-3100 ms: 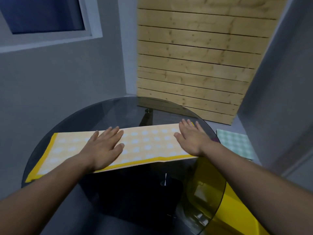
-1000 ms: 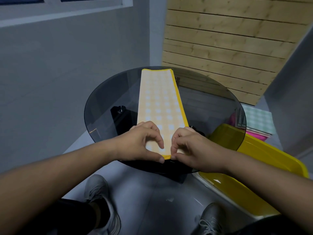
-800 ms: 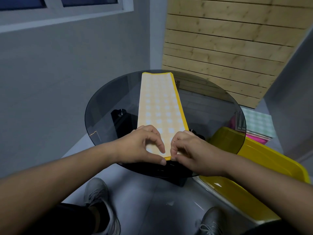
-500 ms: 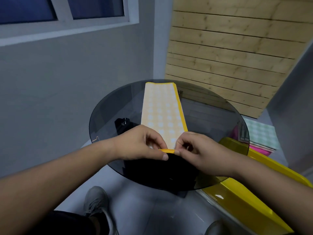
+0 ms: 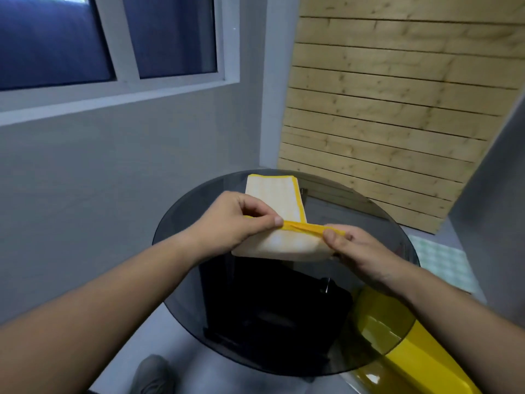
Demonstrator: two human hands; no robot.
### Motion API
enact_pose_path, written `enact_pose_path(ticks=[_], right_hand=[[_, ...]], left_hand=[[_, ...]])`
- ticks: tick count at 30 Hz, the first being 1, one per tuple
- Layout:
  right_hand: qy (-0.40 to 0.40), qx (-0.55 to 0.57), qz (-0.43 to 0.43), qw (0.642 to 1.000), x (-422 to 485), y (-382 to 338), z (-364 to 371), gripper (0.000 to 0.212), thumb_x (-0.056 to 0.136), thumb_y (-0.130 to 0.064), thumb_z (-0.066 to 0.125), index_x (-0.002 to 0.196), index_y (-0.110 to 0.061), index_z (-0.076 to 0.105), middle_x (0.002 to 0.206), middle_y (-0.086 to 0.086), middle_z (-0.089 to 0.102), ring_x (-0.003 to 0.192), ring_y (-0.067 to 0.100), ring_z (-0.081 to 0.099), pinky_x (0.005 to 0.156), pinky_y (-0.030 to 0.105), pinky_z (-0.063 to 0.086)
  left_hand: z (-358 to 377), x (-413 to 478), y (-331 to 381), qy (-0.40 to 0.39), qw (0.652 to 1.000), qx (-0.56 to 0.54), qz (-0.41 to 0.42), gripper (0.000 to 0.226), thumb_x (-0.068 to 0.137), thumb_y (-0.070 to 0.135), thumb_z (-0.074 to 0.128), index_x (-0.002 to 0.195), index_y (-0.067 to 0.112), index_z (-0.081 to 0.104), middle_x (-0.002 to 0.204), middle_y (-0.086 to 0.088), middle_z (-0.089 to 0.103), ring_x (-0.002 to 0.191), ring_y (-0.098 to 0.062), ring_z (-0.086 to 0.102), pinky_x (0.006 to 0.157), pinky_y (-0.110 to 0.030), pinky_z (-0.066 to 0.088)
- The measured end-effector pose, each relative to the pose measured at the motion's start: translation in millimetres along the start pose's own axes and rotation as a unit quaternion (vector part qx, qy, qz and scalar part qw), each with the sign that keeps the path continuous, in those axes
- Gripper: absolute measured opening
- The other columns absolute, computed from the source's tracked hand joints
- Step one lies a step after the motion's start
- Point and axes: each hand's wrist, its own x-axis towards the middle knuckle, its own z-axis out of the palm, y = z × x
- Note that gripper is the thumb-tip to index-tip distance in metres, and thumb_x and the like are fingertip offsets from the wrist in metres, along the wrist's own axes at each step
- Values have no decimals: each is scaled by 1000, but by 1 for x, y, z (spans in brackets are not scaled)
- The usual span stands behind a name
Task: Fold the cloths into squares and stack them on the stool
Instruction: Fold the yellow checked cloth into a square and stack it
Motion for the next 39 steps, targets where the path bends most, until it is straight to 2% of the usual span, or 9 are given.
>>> enact_pose_path(ticks=[3, 6, 11, 16, 22, 27, 32, 35, 39], right_hand=[[-24, -7, 11, 1000, 12, 11, 0, 36, 83, -22, 77, 114, -5, 67, 111, 4, 73, 102, 13, 68, 89, 22, 49], [12, -66, 35, 997, 30, 22, 6, 26, 89, 11, 61, 100, -11, 66, 82, -11, 75, 77, -4, 66, 74, 12, 48], [63, -145, 96, 983, 55, 41, 2, 9, 94, -5, 60, 101, -6, 65, 70, 6, 51, 70, 16, 51, 68, 28, 45], [89, -182, 125, 971, 68, 51, 1, 14, 92, -14, 64, 107, -12, 63, 67, 2, 59, 58, 10, 53, 56, 20, 42], [111, -161, 153, 969, 72, 55, -3, 53, 83, -15, 75, 119, -28, 38, 69, 0, 70, 55, 5, 63, 53, 18, 45], [125, -212, 138, 959, 79, 58, 0, 22, 83, -13, 75, 101, -12, 65, 63, 0, 60, 59, 15, 57, 70, 33, 53], [139, -204, 152, 957, 83, 64, -1, 17, 82, -14, 76, 98, -12, 70, 64, -2, 62, 62, 13, 59, 79, 35, 56], [148, -201, 155, 956, 85, 65, 1, 16, 83, -13, 75, 99, -12, 71, 67, -1, 62, 63, 14, 60, 75, 33, 56], [149, -207, 160, 954, 86, 65, 1, 15, 84, -13, 74, 99, -11, 71, 68, -1, 62, 64, 15, 60, 76, 36, 57]], left_hand=[[-2, 20, 1, 56, 998, -18, -3, 6, 82, 22, 80, 82, 15, 81, 80, 4, 76, 73, -1, 64, 71, -16, 49], [0, 45, -3, 130, 989, -74, -8, 10, 79, 24, 83, 85, 17, 78, 81, 4, 75, 75, -5, 67, 72, -22, 51], [2, 76, -32, 207, 970, -103, -73, 56, 73, 33, 88, 119, 20, 60, 103, 1, 72, 93, -13, 70, 80, -25, 54], [-11, 61, -80, 103, 958, 36, -265, 104, 60, 38, 91, 143, 12, 34, 116, -9, 67, 100, -23, 68, 84, -36, 56], [-16, 43, -97, 64, 954, 121, -267, 58, 72, 20, 84, 120, 18, 51, 81, -3, 73, 68, -19, 65, 62, -28, 49], [-15, 43, -101, 31, 959, 174, -222, 39, 83, 17, 75, 118, 24, 60, 70, 0, 65, 53, -12, 53, 46, -19, 40], [-10, 46, -103, -5, 950, 226, -214, 44, 90, 27, 67, 133, 24, 61, 90, -2, 66, 78, -17, 59, 70, -22, 41], [-8, 48, -103, -26, 947, 243, -208, 15, 88, 32, 65, 96, 32, 53, 80, -6, 55, 74, -20, 47, 74, -27, 39], [-6, 47, -99, -43, 940, 273, -202, 35, 86, 35, 64, 76, 22, 33, 70, 0, 33, 65, -21, 33, 66, -30, 34]])
